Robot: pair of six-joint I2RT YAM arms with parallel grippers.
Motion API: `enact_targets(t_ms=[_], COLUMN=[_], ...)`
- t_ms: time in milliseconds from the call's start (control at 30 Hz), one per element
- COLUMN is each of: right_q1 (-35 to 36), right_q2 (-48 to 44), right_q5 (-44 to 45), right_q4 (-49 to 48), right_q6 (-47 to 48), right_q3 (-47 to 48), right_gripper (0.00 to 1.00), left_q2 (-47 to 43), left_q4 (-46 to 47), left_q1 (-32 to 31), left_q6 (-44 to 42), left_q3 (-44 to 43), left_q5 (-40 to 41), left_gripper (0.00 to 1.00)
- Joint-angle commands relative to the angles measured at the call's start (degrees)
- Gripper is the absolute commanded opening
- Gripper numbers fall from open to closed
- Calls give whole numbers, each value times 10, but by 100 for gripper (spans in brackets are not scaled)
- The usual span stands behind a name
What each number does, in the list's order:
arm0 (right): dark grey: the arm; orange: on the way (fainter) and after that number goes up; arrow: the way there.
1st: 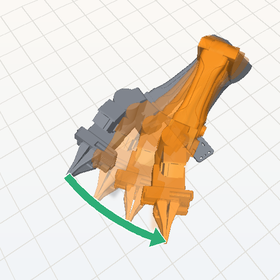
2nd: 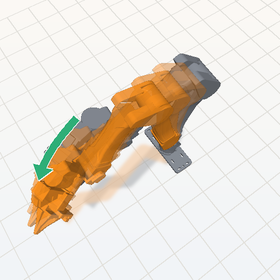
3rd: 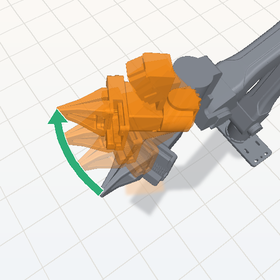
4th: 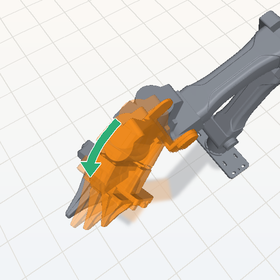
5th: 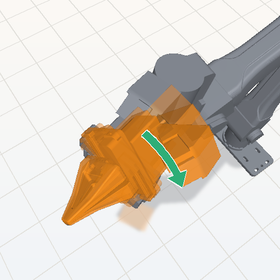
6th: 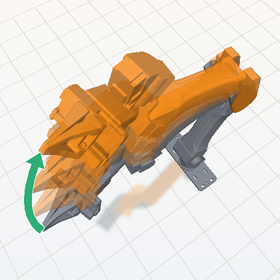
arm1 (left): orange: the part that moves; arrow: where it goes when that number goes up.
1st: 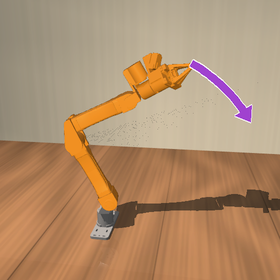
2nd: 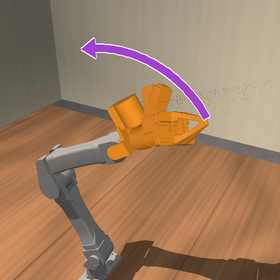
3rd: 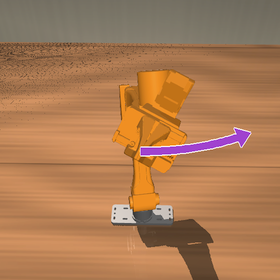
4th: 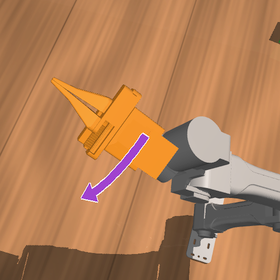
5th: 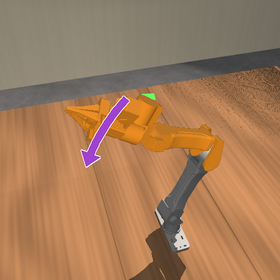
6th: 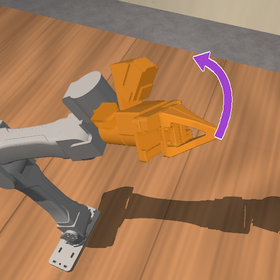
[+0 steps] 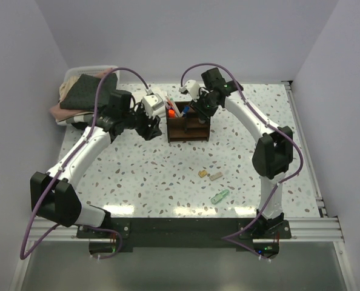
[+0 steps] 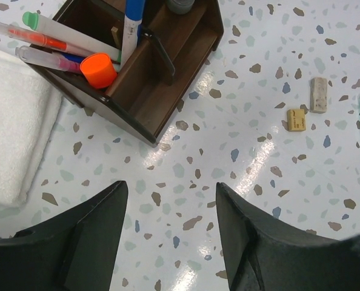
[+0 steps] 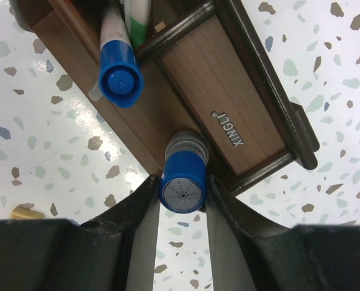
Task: Sort the stationery into containers
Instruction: Place the stationery in the storage box.
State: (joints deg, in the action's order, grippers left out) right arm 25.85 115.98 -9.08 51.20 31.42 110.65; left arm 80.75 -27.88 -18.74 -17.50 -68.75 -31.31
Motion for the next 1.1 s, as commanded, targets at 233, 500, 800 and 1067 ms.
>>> enact_targets(t_ms=[233, 500, 800, 1067], right_q1=[2, 2, 1, 1], right_q2=[-3, -47, -211, -399], right_q5=[31, 33, 22, -135], right_q4=[-30, -35, -38, -35], right_q6=[-20, -30, -42, 47], right_q3=[29, 26, -122, -413], right_gripper=[55, 60, 61, 60], left_q2=[2, -5, -24, -36], left_q4=[27, 29, 44, 52], left_q1=[5, 5, 16, 65], left_q6=[11, 10, 16, 62], left_q3=[0, -6, 10, 35], left_q5=[-16, 40, 274, 265], left_gripper=[70, 71, 83, 87])
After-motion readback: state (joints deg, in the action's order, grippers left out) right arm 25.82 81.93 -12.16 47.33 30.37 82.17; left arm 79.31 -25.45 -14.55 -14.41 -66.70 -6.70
